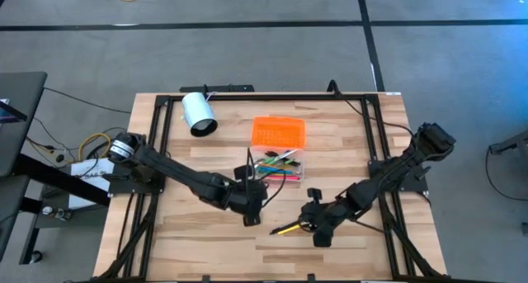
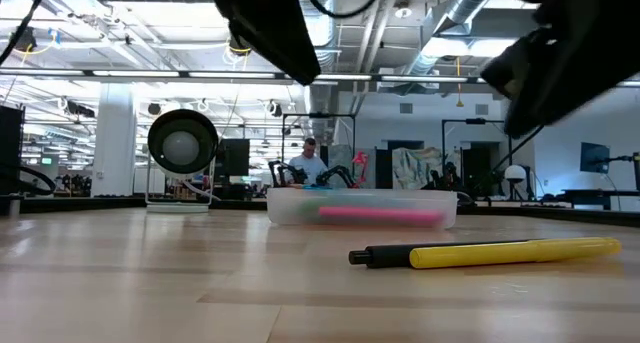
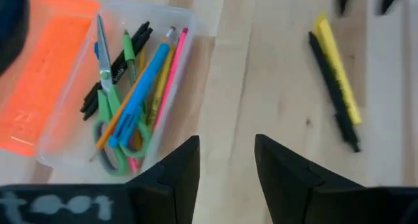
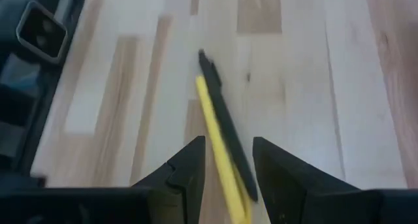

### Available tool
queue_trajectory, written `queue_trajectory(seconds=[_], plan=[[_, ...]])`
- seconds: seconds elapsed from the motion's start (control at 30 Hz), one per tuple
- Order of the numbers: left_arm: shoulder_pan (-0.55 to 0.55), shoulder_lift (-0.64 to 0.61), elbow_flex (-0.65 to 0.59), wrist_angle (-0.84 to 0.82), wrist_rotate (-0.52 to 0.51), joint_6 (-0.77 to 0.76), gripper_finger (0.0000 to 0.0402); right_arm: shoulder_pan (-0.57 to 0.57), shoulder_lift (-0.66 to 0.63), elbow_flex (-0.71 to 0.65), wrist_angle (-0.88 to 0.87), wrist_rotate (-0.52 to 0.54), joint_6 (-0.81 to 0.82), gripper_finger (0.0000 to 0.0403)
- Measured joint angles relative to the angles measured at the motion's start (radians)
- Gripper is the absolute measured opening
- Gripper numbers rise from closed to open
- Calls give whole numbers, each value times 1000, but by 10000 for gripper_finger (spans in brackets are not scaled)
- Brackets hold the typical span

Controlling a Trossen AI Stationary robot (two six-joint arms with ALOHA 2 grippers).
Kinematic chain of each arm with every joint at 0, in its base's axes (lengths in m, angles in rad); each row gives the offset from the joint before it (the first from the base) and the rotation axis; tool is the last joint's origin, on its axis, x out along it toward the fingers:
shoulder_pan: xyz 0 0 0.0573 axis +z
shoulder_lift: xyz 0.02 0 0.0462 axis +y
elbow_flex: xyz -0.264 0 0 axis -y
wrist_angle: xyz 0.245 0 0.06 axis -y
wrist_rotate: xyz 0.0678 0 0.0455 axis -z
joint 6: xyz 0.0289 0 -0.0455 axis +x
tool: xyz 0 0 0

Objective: Pick & place school supplies into a supply box
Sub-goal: Put the black pen into the orange supply box

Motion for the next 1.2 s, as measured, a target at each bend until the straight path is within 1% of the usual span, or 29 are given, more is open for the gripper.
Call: queue_trajectory(seconds=[0.07,0.13,0.27,0.37,0.5,0.63,0.8,0.97,1.2], plan=[[-24,0,0,0,-28,-34,137,-19,26,5,34,-19,-18,120],[-52,-1,0,-10,-53,-60,137,-29,46,0,23,-29,-39,120],[-118,-7,0,-22,-92,-129,137,-49,104,6,86,-74,-63,120],[-169,-8,0,-57,-135,-216,137,-57,156,7,126,-89,-64,120],[-233,-9,0,-112,-200,-347,137,-73,195,10,163,-95,-46,120],[-286,-9,0,-163,-265,-471,137,-90,193,9,171,-97,-47,120],[-331,-9,0,-213,-330,-594,137,-113,193,7,134,-98,-83,120],[-352,-9,0,-258,-356,-669,137,-109,210,7,133,-152,-163,120],[-365,-9,0,-288,-360,-735,137,-104,246,8,155,-149,-176,120]])
